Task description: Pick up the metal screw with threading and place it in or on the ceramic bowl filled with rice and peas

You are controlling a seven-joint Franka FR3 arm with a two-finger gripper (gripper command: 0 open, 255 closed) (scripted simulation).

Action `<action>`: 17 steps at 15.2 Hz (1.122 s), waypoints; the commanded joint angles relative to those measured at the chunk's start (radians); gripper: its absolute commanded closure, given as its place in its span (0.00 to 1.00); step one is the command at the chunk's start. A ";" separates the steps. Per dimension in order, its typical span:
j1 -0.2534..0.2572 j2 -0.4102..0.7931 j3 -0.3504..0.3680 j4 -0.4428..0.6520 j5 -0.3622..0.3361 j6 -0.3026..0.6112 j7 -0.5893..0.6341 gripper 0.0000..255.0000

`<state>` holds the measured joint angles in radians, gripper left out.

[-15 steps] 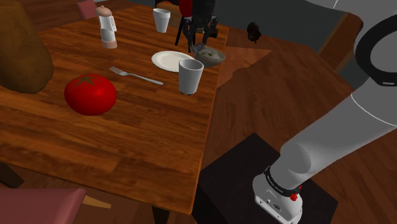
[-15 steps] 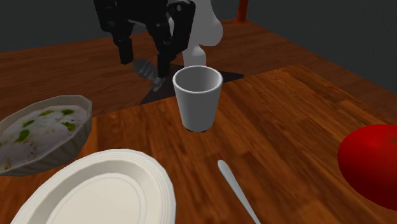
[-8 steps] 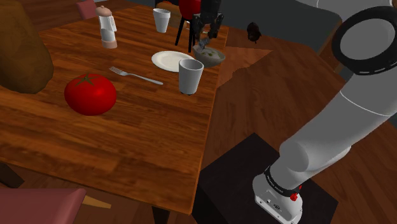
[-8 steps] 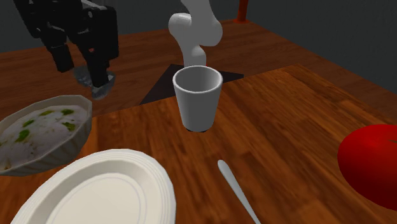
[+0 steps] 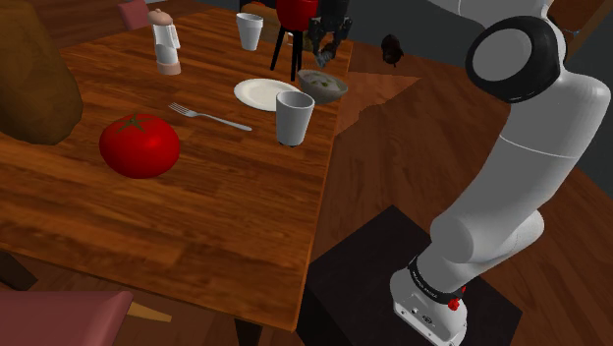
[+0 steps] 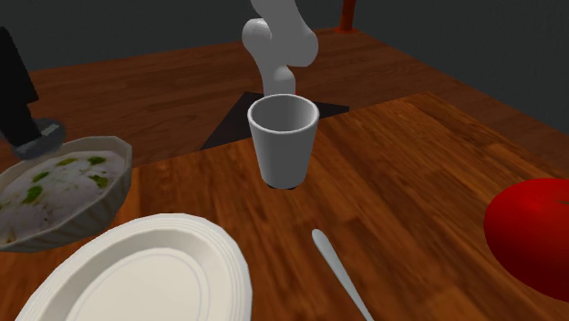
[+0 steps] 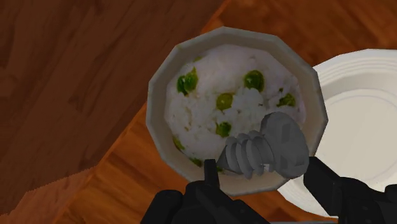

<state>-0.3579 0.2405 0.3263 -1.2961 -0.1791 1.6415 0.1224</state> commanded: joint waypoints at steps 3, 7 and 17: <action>-0.012 0.005 -0.006 -0.047 0.001 0.053 -0.009 1.00; -0.018 -0.010 -0.007 -0.121 0.005 0.113 -0.005 1.00; -0.023 -0.019 -0.008 -0.185 0.006 0.169 -0.001 1.00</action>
<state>-0.3807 0.2215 0.3178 -1.4814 -0.1728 1.8103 0.1212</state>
